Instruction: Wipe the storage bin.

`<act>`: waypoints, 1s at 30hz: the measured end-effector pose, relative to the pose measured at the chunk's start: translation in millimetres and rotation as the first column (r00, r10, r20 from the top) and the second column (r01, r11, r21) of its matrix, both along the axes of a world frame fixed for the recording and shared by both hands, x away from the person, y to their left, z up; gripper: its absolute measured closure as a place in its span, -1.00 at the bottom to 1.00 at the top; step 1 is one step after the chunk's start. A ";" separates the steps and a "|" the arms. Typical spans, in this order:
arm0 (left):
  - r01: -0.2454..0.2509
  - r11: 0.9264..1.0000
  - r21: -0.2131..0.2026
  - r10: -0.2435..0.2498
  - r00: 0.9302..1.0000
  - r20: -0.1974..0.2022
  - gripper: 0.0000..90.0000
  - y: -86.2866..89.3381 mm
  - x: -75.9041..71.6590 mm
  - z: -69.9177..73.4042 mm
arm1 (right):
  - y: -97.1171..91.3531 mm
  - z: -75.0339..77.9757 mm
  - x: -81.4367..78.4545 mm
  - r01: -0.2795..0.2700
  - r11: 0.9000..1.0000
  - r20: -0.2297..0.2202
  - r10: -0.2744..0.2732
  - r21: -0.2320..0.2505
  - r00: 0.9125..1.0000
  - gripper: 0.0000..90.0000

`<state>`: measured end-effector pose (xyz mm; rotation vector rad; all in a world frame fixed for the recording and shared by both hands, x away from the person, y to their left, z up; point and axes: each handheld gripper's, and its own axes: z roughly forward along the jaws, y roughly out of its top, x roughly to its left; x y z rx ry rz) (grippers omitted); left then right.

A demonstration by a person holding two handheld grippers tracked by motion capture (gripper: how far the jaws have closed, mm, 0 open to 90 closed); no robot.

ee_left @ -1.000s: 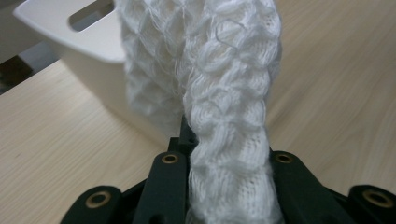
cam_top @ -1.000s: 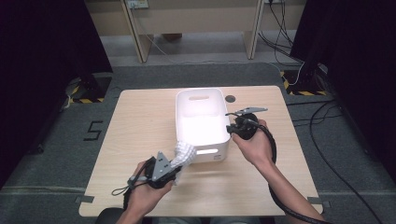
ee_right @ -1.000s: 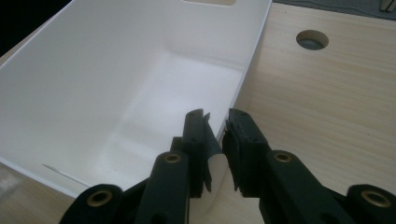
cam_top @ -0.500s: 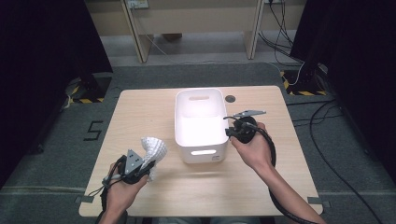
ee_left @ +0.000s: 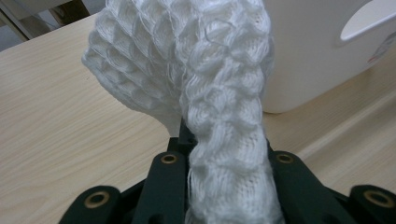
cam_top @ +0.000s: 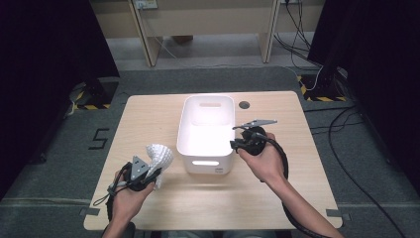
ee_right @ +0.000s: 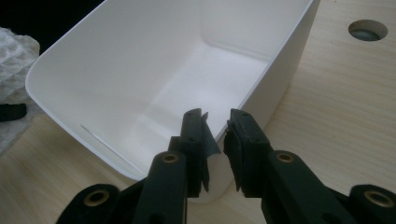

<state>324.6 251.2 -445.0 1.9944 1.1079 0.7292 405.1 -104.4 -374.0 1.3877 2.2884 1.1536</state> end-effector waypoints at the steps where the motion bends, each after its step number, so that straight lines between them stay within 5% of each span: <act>1: -0.001 1.000 0.001 0.001 1.000 -0.003 0.66 0.6 0.5 -1.3 | -0.7 -0.4 0.4 0.000 1.000 -0.001 0.000 0.008 1.000 0.65; 14: -0.044 0.999 0.003 0.044 0.999 -0.022 0.58 15.6 8.9 -18.1 | -27.4 0.3 1.0 0.049 0.999 0.074 -0.049 -0.008 0.996 0.46; 30: -0.118 0.993 0.002 0.118 0.992 -0.048 0.50 28.5 46.2 -53.0 | -97.2 -41.0 -15.3 0.182 0.979 0.057 -0.177 -0.087 0.983 0.39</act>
